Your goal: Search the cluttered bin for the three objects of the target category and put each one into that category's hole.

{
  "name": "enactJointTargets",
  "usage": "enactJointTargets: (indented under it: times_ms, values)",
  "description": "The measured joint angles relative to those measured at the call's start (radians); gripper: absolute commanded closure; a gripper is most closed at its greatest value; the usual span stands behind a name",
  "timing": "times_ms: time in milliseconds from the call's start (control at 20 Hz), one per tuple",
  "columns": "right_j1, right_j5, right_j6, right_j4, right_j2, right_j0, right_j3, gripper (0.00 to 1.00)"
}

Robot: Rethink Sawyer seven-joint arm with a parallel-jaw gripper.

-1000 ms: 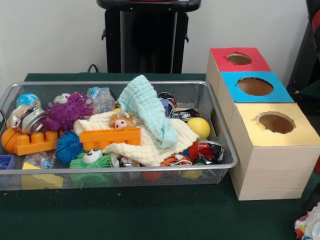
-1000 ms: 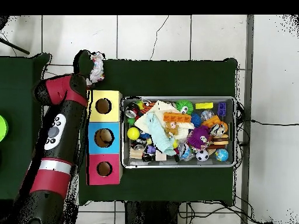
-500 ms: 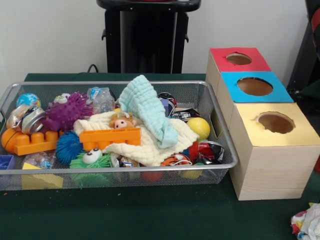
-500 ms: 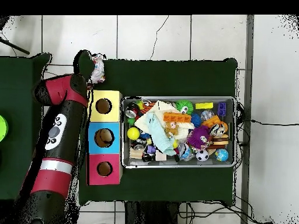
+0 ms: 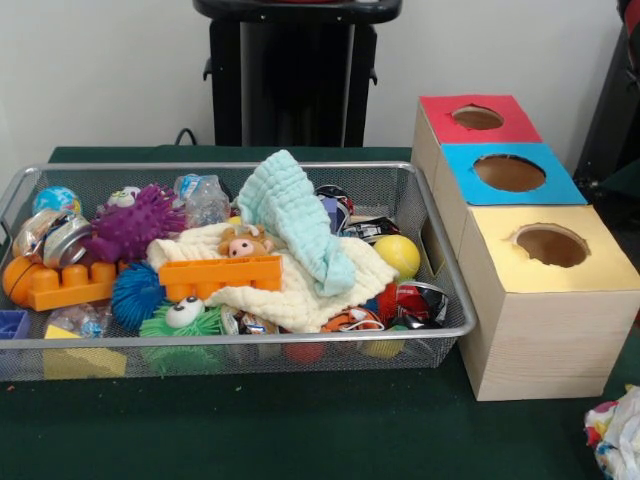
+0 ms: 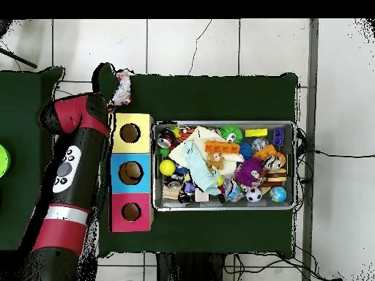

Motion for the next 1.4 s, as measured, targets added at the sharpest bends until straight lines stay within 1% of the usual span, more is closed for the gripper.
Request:
enactJointTargets:
  times_ms: [100,150,250,350,450,550,650,850,900,950,1050,1300,1400]
  values:
    - [-0.022,0.000,0.000,-0.013,0.015,0.004,0.016,1.00]
    - [-0.057,0.000,0.000,-0.032,0.037,0.007,0.036,1.00]
    - [-0.079,0.003,0.000,-0.044,0.049,0.007,0.046,1.00]
    - [-0.122,0.013,0.000,-0.071,0.066,0.004,0.066,1.00]
    - [-0.160,0.029,-0.003,-0.097,0.081,-0.002,0.082,1.00]
    - [-0.217,0.062,-0.015,-0.134,0.104,-0.016,0.104,1.00]
    - [-0.248,0.080,-0.026,-0.153,0.116,-0.024,0.116,1.00]
    - [-0.346,0.115,-0.078,-0.205,0.161,-0.053,0.168,1.00]
    - [-0.360,0.118,-0.088,-0.212,0.168,-0.057,0.177,1.00]
    - [-0.403,0.124,-0.120,-0.233,0.187,-0.069,0.206,1.00]
    - [-0.452,0.130,-0.161,-0.260,0.208,-0.083,0.235,1.00]
    - [-0.536,0.136,-0.231,-0.308,0.242,-0.105,0.278,1.00]
    - [-0.556,0.137,-0.245,-0.322,0.248,-0.109,0.287,1.00]
